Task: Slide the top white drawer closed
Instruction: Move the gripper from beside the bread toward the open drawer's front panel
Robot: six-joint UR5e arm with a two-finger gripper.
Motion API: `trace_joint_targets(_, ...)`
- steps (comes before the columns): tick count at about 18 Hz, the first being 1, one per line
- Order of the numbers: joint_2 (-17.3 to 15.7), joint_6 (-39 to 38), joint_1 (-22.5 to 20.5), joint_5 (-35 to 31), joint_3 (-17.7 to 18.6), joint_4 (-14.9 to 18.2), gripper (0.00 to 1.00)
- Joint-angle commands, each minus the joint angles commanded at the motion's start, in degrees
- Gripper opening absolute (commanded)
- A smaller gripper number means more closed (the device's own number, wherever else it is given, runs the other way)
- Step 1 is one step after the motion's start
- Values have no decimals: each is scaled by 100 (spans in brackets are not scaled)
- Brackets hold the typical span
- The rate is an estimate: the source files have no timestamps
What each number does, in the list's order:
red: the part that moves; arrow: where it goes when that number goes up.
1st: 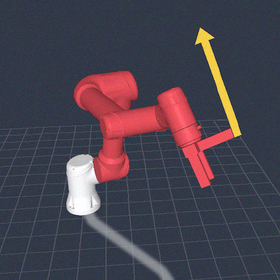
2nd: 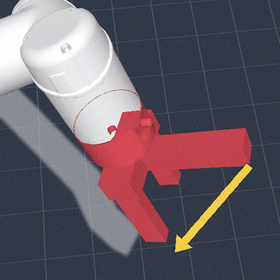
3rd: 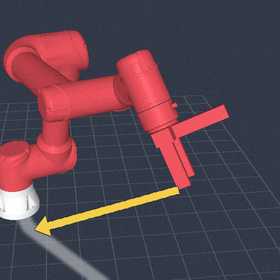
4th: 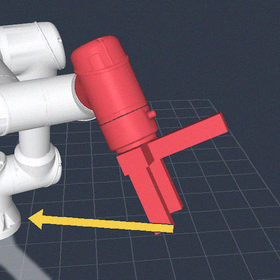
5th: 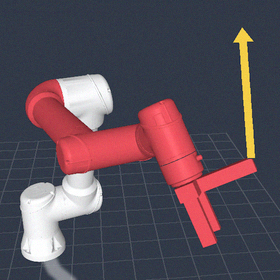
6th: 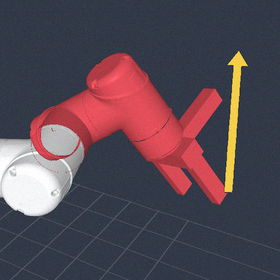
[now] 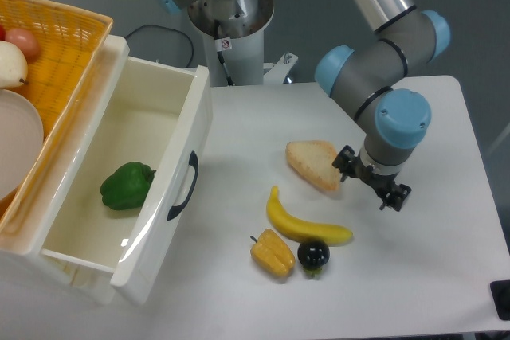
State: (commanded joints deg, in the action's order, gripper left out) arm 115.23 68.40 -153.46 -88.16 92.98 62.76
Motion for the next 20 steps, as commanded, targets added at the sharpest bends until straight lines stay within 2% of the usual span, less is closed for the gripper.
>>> trace_joint_targets(3,-27,-1264,-88,272,-26,-10,100)
trace_joint_targets(7,-27,-1416,52,335,-17,-10,100)
trace_joint_targets(9,-36,-1819,132,335,-61,8,100)
trace_joint_targets(13,-71,-2251,360,650,-69,227,96)
trace_joint_targets(14,-106,-2322,378,825,-78,289,90)
trace_joint_targets(15,-141,-2348,404,1019,-78,359,76)
trace_joint_targets(16,-367,-2366,578,1517,-61,716,27)
trace_joint_targets(19,-545,-2401,606,1889,-52,895,6)
trace_joint_targets(20,-598,-2480,632,2073,-61,957,4)
